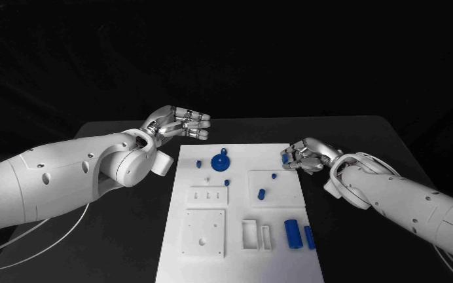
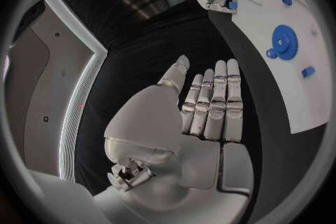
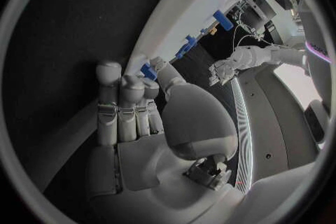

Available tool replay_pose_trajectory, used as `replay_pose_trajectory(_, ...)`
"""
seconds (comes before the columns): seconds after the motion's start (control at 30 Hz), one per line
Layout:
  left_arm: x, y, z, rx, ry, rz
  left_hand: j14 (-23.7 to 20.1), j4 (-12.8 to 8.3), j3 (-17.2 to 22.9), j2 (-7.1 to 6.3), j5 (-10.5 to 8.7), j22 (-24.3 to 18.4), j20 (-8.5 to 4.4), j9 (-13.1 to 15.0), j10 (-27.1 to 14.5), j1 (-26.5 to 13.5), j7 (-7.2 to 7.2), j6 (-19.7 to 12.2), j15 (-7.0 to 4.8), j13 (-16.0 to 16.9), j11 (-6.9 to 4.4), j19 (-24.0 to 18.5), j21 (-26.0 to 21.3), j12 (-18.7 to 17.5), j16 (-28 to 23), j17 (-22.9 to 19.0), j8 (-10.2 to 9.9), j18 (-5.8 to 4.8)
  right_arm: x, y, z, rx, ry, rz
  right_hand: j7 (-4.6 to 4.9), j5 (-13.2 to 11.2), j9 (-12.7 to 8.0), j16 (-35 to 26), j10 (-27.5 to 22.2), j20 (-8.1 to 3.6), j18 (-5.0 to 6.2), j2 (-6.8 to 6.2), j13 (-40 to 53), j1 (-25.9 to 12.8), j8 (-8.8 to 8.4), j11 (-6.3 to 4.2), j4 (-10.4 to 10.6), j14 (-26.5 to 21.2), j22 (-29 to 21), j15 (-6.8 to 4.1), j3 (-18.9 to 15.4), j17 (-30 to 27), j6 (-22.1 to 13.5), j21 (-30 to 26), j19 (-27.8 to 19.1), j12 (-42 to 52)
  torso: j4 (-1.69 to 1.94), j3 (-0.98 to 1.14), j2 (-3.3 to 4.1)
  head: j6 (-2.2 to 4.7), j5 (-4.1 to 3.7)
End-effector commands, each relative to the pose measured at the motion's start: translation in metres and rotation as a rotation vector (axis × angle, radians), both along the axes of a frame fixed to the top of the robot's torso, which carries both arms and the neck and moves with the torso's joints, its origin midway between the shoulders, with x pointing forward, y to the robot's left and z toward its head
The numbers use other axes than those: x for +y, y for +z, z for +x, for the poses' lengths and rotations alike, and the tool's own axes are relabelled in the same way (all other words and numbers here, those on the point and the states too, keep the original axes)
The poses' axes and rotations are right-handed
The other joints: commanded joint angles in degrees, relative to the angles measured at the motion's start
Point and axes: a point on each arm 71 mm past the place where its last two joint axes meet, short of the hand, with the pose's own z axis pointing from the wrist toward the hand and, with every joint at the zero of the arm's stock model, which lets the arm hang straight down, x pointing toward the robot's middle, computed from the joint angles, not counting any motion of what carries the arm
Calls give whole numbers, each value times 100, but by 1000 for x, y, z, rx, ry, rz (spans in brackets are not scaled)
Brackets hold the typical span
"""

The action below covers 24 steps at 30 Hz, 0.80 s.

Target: Assemble the parts on the task board

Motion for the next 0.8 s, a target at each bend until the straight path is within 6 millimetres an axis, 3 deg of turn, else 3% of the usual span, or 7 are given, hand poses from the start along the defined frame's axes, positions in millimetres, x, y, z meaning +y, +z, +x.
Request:
replay_pose_trajectory(0.03, -2, 0, 0, -7, -8, 4, 20, -28, 8, 50, 4, 5, 3, 5, 11, 7, 2, 6, -20, 5, 12, -25, 34, 20, 26, -5, 14, -30, 1, -1, 0, 10, 12, 4, -18, -30, 8, 27, 5, 17, 19, 49, 9, -7, -2, 5, -5, 12, 363, -17, 62, 7, 36, 23, 249, 26, -13, 3, -3, -3, 13)
replay_pose_trajectory(0.5, -1, 1, 0, -8, -15, 1, 14, 33, -15, 61, -49, 19, 14, 4, 1, -67, 2, 1, -11, 5, 16, -56, 63, 19, 25, -5, 14, -35, 1, -2, -1, 6, 9, 5, -29, -225, 9, 19, -12, 14, 16, 72, 16, -79, 1, 1, -22, 10, 364, -20, 506, 26, 178, 41, 237, 33, -7, 4, -9, 8, 29)
replay_pose_trajectory(0.8, -1, 1, 0, -9, -16, 0, 3, 84, -35, 58, -53, 7, 22, 5, 2, -69, -1, -5, -7, 6, 15, -62, 54, 22, 27, -4, 14, -36, 2, -2, 0, 19, -10, 30, -145, -551, 38, 11, -18, -14, -5, 157, 25, -67, 17, -53, 16, 7, 361, -57, 683, 28, 602, 24, 230, 36, -7, 5, -3, 4, 24)
